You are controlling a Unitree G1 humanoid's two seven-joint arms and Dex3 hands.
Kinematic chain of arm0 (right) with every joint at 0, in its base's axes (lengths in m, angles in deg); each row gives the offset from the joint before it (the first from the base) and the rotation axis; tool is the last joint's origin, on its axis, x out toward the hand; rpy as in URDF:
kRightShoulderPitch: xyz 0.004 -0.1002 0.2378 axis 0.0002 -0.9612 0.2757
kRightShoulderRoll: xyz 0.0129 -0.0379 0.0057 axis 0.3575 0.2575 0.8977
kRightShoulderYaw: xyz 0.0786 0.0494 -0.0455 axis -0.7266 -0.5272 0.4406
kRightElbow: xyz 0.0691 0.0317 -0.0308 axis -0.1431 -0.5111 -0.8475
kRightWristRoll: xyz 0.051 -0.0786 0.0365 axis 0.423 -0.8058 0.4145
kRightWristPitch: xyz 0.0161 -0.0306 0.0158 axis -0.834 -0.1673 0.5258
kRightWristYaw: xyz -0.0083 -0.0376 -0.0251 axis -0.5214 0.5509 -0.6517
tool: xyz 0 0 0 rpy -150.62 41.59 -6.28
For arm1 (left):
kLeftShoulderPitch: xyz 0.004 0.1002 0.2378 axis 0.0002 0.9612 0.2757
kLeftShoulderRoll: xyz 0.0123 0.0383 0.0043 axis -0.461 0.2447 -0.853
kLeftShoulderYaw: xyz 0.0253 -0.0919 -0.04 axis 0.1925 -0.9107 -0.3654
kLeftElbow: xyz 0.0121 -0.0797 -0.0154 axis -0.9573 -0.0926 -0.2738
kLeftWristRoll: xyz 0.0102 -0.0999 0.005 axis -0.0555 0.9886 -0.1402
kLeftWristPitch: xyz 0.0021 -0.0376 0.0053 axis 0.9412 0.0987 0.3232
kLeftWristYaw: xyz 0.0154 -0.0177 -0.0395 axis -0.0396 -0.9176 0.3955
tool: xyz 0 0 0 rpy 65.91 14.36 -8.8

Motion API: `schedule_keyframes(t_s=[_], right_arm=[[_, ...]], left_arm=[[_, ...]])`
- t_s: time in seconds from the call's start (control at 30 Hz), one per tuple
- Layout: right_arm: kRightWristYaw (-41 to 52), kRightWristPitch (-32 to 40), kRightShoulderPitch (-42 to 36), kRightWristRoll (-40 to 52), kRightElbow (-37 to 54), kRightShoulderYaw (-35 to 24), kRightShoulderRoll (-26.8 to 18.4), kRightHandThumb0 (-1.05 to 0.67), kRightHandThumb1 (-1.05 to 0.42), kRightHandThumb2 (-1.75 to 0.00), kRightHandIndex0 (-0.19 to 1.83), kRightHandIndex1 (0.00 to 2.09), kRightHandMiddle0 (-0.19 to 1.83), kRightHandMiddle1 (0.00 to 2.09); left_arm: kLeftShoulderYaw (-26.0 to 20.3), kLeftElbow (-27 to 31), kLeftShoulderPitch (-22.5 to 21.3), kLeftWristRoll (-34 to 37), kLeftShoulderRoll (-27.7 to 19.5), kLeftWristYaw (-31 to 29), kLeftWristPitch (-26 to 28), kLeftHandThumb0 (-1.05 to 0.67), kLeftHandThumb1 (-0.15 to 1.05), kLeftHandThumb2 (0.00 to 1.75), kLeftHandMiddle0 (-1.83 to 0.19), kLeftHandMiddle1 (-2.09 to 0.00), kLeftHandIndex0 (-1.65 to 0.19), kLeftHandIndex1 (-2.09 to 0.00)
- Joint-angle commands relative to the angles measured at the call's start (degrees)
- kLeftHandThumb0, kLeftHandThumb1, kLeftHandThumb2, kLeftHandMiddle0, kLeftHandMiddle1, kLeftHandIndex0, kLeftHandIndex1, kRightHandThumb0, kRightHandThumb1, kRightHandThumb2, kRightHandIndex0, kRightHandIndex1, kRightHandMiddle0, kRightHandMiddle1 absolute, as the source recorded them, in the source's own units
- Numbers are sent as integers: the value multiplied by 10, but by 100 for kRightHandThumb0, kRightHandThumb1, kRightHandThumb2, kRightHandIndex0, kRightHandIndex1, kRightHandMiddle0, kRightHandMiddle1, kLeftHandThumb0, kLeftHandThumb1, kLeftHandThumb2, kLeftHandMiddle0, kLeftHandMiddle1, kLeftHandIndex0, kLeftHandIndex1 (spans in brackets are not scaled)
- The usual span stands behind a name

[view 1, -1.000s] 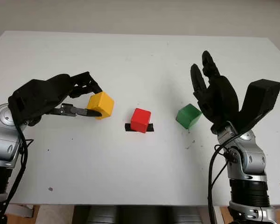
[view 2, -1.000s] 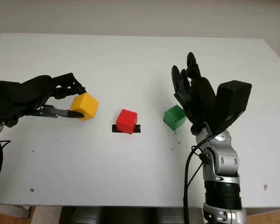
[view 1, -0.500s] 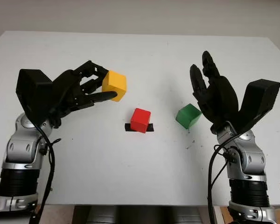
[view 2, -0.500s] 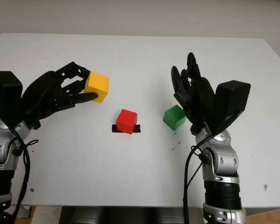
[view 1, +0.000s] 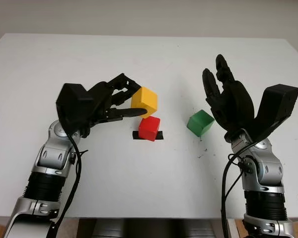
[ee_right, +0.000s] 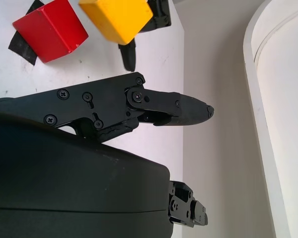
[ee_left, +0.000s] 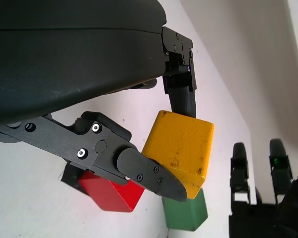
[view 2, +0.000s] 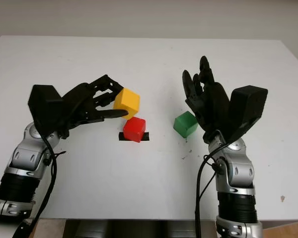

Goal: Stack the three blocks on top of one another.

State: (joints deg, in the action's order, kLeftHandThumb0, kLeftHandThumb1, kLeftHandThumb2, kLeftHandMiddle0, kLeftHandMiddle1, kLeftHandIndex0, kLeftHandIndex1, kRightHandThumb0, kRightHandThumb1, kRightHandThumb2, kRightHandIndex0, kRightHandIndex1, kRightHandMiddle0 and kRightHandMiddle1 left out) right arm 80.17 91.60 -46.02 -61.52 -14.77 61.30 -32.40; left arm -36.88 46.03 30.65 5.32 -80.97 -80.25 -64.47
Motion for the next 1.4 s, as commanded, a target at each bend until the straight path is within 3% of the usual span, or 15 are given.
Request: schedule_keyframes(t_s=[0.0, 0.23, 0.57, 0.7, 0.93, 1.37], right_arm=[[0, 1, -3, 4, 17, -2, 1, -48, -105, -46, -19, 0, -19, 0], [1, 0, -2, 3, 15, -2, -2, -49, -105, -45, -19, 0, -19, 0], [1, 2, 0, 4, 14, -2, -2, -49, -105, -45, -19, 0, -19, 0], [2, 1, 0, 4, 13, -1, -1, -48, -105, -46, -19, 0, -19, 0], [3, -1, 3, 3, 9, -1, -2, -48, -105, -46, -19, 0, -19, 0], [4, -3, 3, -6, 8, 4, -1, -50, -105, -46, -19, 0, -19, 0]], left_arm=[[7, -1, -17, -6, 0, -8, 2, -43, 98, 5, -25, -6, -34, -170], [30, 11, -20, -27, 2, -16, 27, -46, 97, 5, -26, -7, -37, -170], [43, 13, -24, -56, -6, -19, 20, -44, 98, 6, -24, -6, -32, -175], [39, 24, -23, -60, -7, -19, 42, -43, 98, 5, -22, -5, -29, -176], [16, 20, -25, -36, -4, -18, 31, -41, 99, 6, -20, -4, -25, -180], [19, 21, -72, -51, -43, -37, 17, -38, 102, 6, -15, -3, -15, -183]])
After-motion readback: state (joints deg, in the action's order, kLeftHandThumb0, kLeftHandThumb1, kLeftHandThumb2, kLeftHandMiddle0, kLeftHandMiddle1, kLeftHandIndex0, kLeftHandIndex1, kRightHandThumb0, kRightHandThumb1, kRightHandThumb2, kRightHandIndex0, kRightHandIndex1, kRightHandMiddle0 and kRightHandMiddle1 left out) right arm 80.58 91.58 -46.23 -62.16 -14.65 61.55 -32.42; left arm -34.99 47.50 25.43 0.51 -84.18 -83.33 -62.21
